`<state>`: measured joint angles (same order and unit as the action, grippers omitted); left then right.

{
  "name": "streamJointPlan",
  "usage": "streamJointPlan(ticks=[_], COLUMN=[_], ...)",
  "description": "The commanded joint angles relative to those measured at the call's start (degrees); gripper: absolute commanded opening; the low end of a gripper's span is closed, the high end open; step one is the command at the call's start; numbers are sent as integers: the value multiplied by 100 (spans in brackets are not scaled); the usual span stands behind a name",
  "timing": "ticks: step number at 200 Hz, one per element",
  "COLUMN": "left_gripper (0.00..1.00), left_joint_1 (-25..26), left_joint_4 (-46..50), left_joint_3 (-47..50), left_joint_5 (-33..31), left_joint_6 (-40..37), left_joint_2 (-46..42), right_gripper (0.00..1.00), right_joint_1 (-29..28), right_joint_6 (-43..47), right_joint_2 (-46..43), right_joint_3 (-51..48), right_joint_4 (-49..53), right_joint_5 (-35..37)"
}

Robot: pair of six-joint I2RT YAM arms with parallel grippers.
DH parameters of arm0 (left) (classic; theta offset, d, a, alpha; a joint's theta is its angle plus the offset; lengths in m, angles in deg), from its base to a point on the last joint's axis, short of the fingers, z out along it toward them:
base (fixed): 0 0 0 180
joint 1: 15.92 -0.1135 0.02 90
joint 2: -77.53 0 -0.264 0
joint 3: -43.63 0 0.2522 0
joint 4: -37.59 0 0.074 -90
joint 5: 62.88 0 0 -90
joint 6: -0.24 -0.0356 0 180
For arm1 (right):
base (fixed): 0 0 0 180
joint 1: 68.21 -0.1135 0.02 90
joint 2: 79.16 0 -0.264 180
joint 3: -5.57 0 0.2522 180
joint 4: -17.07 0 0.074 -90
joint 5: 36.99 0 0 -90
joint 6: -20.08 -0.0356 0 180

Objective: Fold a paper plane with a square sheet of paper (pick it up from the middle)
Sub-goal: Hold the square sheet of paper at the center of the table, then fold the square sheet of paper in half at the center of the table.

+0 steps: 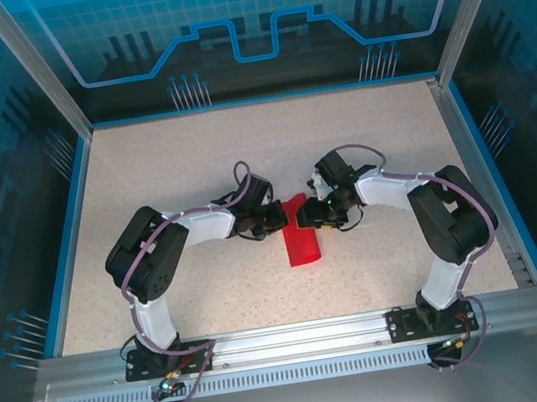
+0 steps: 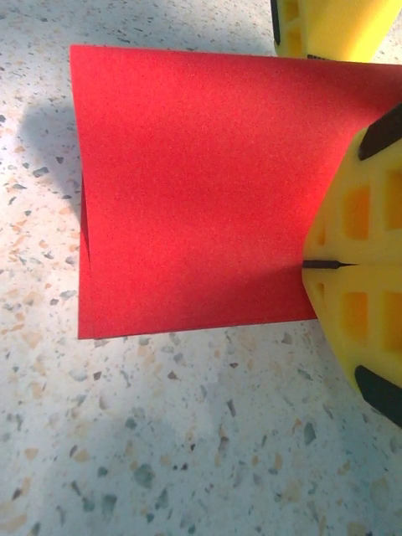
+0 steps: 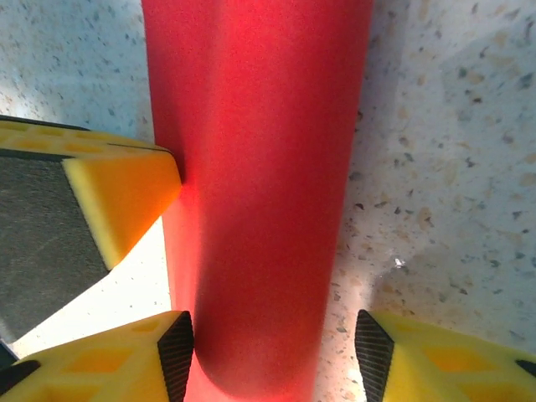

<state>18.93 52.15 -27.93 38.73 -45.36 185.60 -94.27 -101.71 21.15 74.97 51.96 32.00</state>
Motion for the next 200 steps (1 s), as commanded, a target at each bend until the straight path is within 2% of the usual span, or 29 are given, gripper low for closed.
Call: streamJointPlan(ticks=[1,47,81,102,143,200], left_gripper=[0,1,8,14,28,32], left_joint_1=[51,54,51,53,52,53], left_joint_4=[533,780,853,855,491,208], left_joint_3=[-167,-407,-601,-623,-47,775], left_joint_5=[-182,-195,-124,-194,-569,-944], left_joint_6=[-327,-547,-579,-497,-23,443], left_joint_2=[91,41,-157,-329,-964,-1732], right_gripper=[54,46,42,41,42,44], right_joint_1=[127,154,144,129,114,23], right_joint_6=[84,56,-141,-201,-499,-514], right_joint_2=[115,218,284,372,305,218], right_joint_3=[36,-99,-281,-363,-606,-555], right_joint_4=[-100,-157,-254,-360,-660,-416], right_joint_5=[-515,-458,156,239,309,437])
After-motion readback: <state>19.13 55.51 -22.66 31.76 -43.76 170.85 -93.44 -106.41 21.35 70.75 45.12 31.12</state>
